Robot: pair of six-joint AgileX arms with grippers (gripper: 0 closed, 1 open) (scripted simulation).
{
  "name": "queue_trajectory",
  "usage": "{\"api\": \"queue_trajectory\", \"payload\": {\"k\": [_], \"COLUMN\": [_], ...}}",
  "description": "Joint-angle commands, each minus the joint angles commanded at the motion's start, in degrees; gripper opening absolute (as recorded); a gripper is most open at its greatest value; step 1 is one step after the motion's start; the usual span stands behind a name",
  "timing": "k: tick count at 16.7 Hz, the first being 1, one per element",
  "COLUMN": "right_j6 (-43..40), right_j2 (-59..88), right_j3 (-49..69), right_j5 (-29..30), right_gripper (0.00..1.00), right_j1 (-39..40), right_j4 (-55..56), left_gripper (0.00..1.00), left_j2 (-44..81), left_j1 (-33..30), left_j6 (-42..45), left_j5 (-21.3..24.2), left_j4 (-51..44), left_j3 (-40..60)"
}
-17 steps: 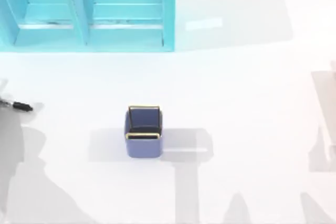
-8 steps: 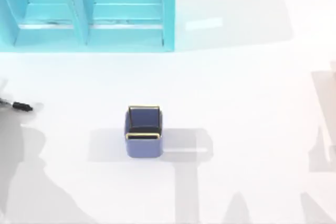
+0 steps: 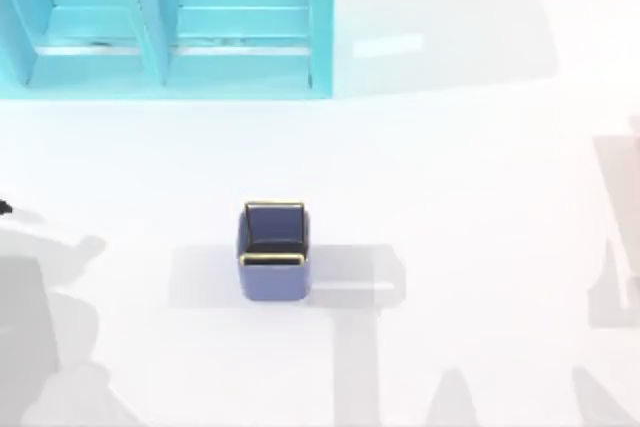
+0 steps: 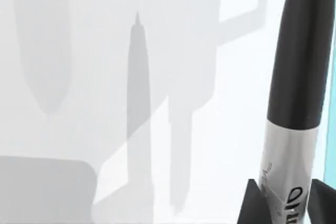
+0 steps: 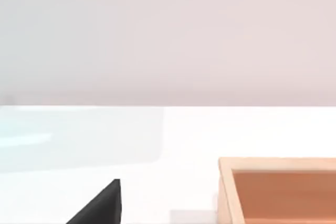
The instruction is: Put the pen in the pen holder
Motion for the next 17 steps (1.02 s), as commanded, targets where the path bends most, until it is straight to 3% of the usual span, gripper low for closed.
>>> {"api": "queue_trajectory", "payload": {"k": [8,17], "right_j6": [0.0,0.0], "right_j2": [0.0,0.0], "right_j3": [0.0,0.0], "right_j5": [0.0,0.0], "right_gripper": [1.00,1.00], "right_j1": [0.0,0.0], "right_j4": [0.0,0.0], "left_gripper": [0.00,0.00], "left_j2": [-29.1,-31.9], "left_j1": [9.5,10.2], "left_j6": [9.2,10.6], "left_j5": [5.0,5.2], "left_j4": [-31.5,-35.1], "left_j3": [-1.4,-1.9]}}
